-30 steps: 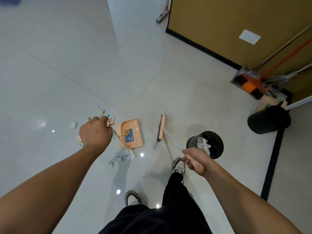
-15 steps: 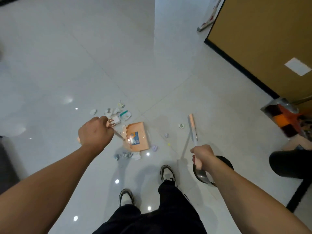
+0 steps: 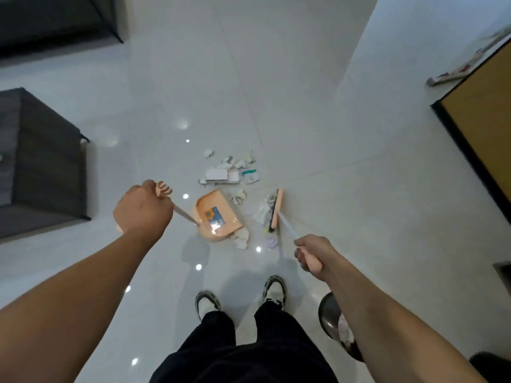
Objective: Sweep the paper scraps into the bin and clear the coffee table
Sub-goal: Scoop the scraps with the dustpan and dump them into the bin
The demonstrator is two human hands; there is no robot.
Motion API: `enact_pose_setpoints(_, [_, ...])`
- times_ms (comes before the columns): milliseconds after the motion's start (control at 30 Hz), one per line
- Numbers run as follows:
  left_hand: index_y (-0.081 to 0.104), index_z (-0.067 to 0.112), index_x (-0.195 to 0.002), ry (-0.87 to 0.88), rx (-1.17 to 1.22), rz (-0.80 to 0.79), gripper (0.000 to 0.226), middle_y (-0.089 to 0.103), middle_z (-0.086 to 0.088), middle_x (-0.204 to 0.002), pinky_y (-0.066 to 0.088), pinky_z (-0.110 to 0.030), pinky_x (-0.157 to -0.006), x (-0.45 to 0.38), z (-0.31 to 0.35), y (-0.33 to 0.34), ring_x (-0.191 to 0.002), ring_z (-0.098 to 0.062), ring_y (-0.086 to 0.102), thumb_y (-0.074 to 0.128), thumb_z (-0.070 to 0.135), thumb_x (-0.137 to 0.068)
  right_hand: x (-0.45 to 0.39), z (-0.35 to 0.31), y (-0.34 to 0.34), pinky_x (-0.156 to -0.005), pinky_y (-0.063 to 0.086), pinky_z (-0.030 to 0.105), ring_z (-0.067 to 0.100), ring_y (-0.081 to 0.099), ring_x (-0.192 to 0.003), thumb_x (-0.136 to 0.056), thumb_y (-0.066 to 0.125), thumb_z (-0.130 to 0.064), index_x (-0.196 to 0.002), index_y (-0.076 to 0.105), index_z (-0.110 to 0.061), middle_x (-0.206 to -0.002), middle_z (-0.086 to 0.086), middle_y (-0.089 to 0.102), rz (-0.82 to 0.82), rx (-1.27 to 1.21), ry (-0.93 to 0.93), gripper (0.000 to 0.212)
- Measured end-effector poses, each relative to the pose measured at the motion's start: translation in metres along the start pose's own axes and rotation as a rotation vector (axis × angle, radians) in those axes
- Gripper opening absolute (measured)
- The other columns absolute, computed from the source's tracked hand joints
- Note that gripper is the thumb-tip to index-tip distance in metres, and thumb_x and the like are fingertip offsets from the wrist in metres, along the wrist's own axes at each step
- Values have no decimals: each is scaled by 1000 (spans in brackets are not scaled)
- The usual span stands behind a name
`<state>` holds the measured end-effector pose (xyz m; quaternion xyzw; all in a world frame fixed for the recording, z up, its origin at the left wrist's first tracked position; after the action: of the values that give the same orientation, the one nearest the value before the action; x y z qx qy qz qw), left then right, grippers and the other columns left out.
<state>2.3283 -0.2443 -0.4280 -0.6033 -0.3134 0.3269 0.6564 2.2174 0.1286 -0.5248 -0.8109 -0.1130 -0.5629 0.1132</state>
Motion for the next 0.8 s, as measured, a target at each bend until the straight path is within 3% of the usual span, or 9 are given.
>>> enact_pose_setpoints(100, [58, 18, -88, -90, -2, 28, 17, 54, -7, -76, 41, -34, -61, 4, -38, -10, -66, -32, 51, 47, 30, -83, 7, -4, 15, -31, 32, 17, 12, 42, -29, -93, 56, -6, -88, 55, -2, -57, 9, 48, -6, 75, 2, 7])
enact_pose_setpoints(267, [61, 16, -89, -135, -8, 48, 17, 56, -9, -78, 46, -35, -64, 11, -96, -24, -68, -34, 53, 48, 27, -82, 27, 6, 58, -33, 36, 16, 16, 42, -30, -91, 52, 6, -75, 53, 2, -45, 8, 48, 69, 109, -67, 17])
enact_pose_setpoints(400, [59, 18, -86, -162, -28, 41, 14, 52, -5, -73, 39, -33, -61, 17, -147, -28, -64, -32, 49, 50, 28, -82, 37, 28, 82, -36, 38, 17, 19, 43, -49, -92, 56, 5, -75, 55, -4, -68, 10, 51, 138, 79, -77, 19])
enact_pose_setpoints(500, [58, 19, -85, -173, -53, 17, 16, 51, -4, -69, 39, -32, -60, 19, -179, -23, -61, -30, 49, 46, 30, -83, 40, 47, 101, -44, 40, 24, 17, 45, -55, -96, 54, 2, -78, 55, -8, -81, 7, 53, 152, 22, -56, 20])
enact_pose_setpoints(667, [58, 19, -84, -157, -99, -65, 12, 45, 0, -67, 34, -31, -58, 19, -220, -3, -62, -28, 46, 49, 27, -81, 35, 77, 144, -36, 41, 17, 17, 44, -53, -94, 41, 7, -103, 55, -1, -78, 11, 49, 150, 4, 29, 19])
enact_pose_setpoints(800, [58, 17, -84, -150, -66, -116, 13, 50, -3, -70, 39, -31, -61, 20, -238, 17, -64, -31, 50, 48, 25, -81, 37, 85, 184, -37, 41, 18, 16, 45, -52, -93, 43, 7, -93, 56, -2, -81, 12, 50, 101, 8, 31, 16])
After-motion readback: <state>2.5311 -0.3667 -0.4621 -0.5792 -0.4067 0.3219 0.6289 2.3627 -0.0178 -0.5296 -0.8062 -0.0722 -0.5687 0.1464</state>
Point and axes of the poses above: each hand's wrist, its own x-axis away from the middle knuckle, its own y-axis out of the palm, z = x × y, the point moved 5 cm from there along -x, towards the middle knuckle
